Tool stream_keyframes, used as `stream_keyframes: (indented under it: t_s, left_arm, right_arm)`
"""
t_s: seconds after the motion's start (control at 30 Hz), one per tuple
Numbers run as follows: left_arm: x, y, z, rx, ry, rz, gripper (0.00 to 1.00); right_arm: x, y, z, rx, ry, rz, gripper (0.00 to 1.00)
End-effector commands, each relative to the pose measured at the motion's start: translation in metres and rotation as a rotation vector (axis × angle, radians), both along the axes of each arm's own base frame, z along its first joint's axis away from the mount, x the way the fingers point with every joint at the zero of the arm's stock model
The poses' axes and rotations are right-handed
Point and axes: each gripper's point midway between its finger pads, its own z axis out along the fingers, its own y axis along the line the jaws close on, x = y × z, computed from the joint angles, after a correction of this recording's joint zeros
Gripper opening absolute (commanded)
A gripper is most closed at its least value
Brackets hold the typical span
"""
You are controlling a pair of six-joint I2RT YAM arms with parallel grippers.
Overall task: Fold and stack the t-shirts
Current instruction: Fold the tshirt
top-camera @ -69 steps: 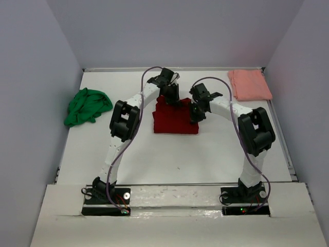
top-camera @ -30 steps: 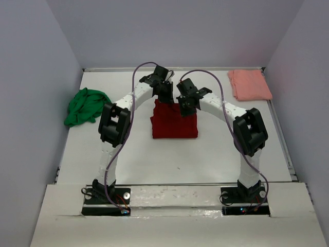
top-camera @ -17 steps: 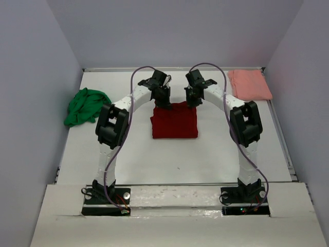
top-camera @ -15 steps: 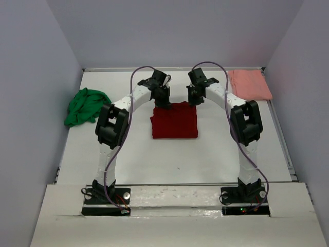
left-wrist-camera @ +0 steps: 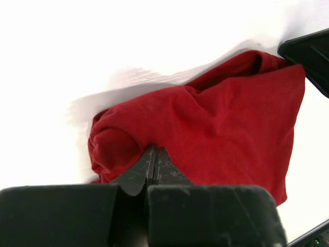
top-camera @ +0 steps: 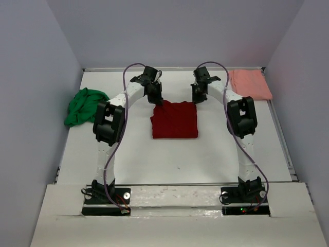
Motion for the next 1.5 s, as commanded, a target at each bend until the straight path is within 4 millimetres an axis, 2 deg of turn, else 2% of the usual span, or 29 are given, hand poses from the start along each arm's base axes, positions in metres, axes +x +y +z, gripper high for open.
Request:
stream_keyframes:
  t_s: [0.0, 0.07, 0.1, 0.27, 0.37, 0.4, 0.43, 0.6, 0.63, 0.83, 1.03, 1.1, 1.27, 1.47]
  left_arm:
    - [0.006, -0.003, 0.02, -0.005, -0.056, -0.014, 0.0]
    - [0.005, -0.002, 0.018, -0.001, -0.051, -0.009, 0.0]
    - [0.007, 0.0, 0.014, -0.005, -0.045, -0.003, 0.0]
    - [0.01, 0.002, 0.001, -0.014, -0.019, 0.011, 0.0]
    - [0.011, 0.001, -0.005, -0.021, -0.007, 0.012, 0.0]
    - [0.012, 0.001, -0.007, -0.023, -0.006, 0.013, 0.0]
    - [0.013, 0.002, -0.01, -0.023, 0.002, 0.017, 0.0]
    - [0.018, 0.011, -0.013, -0.013, 0.006, 0.039, 0.0]
    - [0.018, 0.013, -0.013, -0.012, 0.007, 0.044, 0.0]
    - [0.022, 0.023, -0.015, -0.006, 0.011, 0.064, 0.0]
    - [0.021, 0.024, -0.016, -0.008, 0.014, 0.063, 0.0]
    - [0.021, 0.023, -0.016, -0.01, 0.013, 0.06, 0.0]
    - [0.02, 0.021, -0.021, -0.018, 0.026, 0.05, 0.0]
    - [0.02, 0.019, -0.021, -0.026, 0.028, 0.047, 0.0]
  right_arm:
    - [0.012, -0.011, 0.028, -0.08, -0.089, -0.005, 0.0]
    - [0.016, -0.019, 0.053, -0.113, -0.141, -0.015, 0.0]
    - [0.022, -0.022, 0.081, -0.119, -0.198, -0.027, 0.0]
    - [0.018, -0.03, 0.138, -0.14, -0.261, -0.024, 0.0]
    - [0.011, -0.025, 0.164, -0.093, -0.293, -0.013, 0.0]
    - [0.007, -0.022, 0.166, -0.075, -0.287, -0.002, 0.0]
    - [0.001, -0.011, 0.167, -0.04, -0.276, 0.028, 0.0]
    - [-0.014, -0.001, 0.158, 0.007, -0.238, 0.055, 0.0]
    - [-0.019, 0.006, 0.149, 0.021, -0.219, 0.073, 0.0]
    - [-0.028, 0.014, 0.112, 0.051, -0.152, 0.094, 0.0]
    - [-0.023, 0.024, 0.082, 0.076, -0.102, 0.119, 0.0]
    - [-0.018, 0.026, 0.086, 0.084, -0.113, 0.116, 0.0]
    - [-0.015, 0.049, 0.093, 0.1, -0.124, 0.164, 0.0]
    - [-0.015, 0.062, 0.086, 0.106, -0.103, 0.182, 0.0]
